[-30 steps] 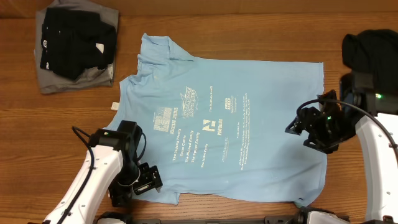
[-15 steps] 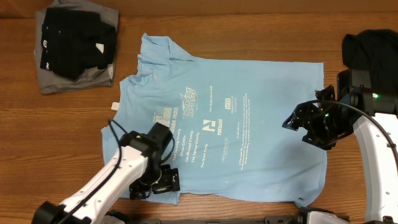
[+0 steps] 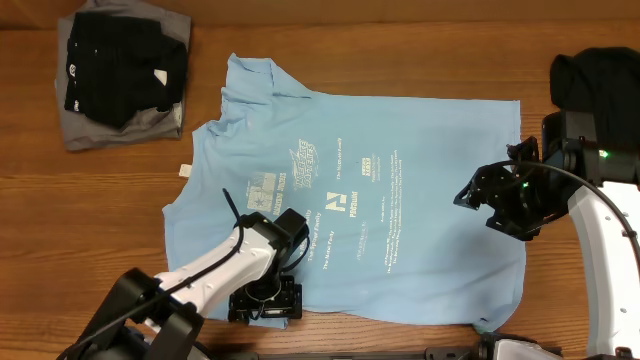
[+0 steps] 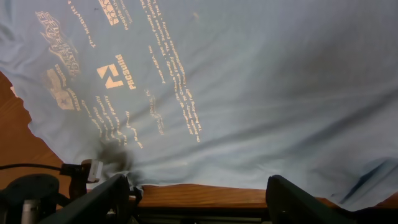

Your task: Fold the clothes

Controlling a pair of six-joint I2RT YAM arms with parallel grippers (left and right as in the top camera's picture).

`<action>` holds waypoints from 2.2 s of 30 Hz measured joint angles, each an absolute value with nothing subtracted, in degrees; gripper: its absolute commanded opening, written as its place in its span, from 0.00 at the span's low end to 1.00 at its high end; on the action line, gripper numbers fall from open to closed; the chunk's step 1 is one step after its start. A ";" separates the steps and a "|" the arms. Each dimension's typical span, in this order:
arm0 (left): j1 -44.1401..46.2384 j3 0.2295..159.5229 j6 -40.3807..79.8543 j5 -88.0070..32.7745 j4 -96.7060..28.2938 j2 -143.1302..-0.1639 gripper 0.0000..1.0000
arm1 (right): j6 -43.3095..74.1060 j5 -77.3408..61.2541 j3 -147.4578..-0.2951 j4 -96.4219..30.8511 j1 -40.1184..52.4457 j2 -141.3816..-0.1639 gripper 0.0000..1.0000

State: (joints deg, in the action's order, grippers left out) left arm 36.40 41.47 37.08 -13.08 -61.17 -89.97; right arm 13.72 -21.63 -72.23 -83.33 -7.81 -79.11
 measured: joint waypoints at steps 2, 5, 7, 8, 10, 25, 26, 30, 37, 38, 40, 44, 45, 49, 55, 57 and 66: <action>36.40 41.47 37.39 -12.95 -60.27 -90.52 0.65 | 13.72 -21.63 -72.23 -83.64 -7.84 -79.11 0.74; 36.40 41.47 37.63 -12.51 -59.92 -91.00 0.45 | 13.72 -21.58 -72.23 -83.79 -7.81 -79.11 0.74; 36.40 41.47 37.76 -12.19 -59.86 -91.05 0.27 | 13.72 -21.56 -72.23 -83.96 -7.84 -79.11 0.74; 36.40 41.47 37.56 -12.14 -59.83 -91.05 0.15 | 13.74 -21.52 -72.23 -84.03 -7.81 -79.11 0.74; 36.40 41.47 37.95 -11.88 -59.70 -91.05 0.04 | 13.78 -21.41 -72.23 -84.01 -7.81 -79.11 0.74; 36.25 53.32 36.12 -6.94 -59.57 -91.24 0.10 | 13.74 -21.02 -72.23 -83.68 -7.84 -79.11 0.74; 36.10 54.89 35.92 -5.54 -59.22 -91.24 0.12 | 13.74 -20.97 -72.23 -83.68 -7.81 -79.11 0.74; 35.18 58.46 35.38 0.30 -55.68 -91.24 0.15 | 13.76 -20.93 -72.23 -83.61 -7.81 -79.11 0.74; 33.93 58.57 31.99 9.52 -45.45 -92.31 0.16 | 13.74 -20.91 -72.23 -83.57 -7.84 -79.11 0.74; 33.61 58.57 31.44 11.64 -43.64 -92.88 0.24 | 13.76 -20.86 -72.23 -83.57 -7.81 -79.11 0.74; 32.91 58.70 30.65 14.33 -43.18 -93.67 0.28 | 13.74 -20.78 -72.23 -83.57 -7.84 -79.11 0.74; 31.42 61.78 30.04 15.22 -53.08 -93.91 0.31 | 13.72 -20.73 -72.23 -83.46 -7.84 -79.11 0.75; 31.22 63.94 30.41 15.16 -57.60 -93.91 0.32 | 13.76 -20.69 -72.23 -83.15 -7.81 -79.11 0.76; 31.24 70.78 31.79 12.16 -68.36 -92.71 0.79 | 13.78 -20.60 -72.23 -81.52 -7.84 -79.11 0.79; 33.21 72.49 31.53 5.41 -79.09 -87.85 0.95 | 13.89 -20.58 -72.23 -80.77 -7.84 -79.11 0.81; 34.94 70.85 31.79 4.16 -79.90 -87.74 0.93 | 13.89 -20.56 -72.23 -80.40 -7.81 -79.11 0.81; 38.26 55.31 35.66 -1.58 -71.75 -87.77 0.85 | 13.87 -20.53 -72.23 -79.96 -7.81 -79.11 0.82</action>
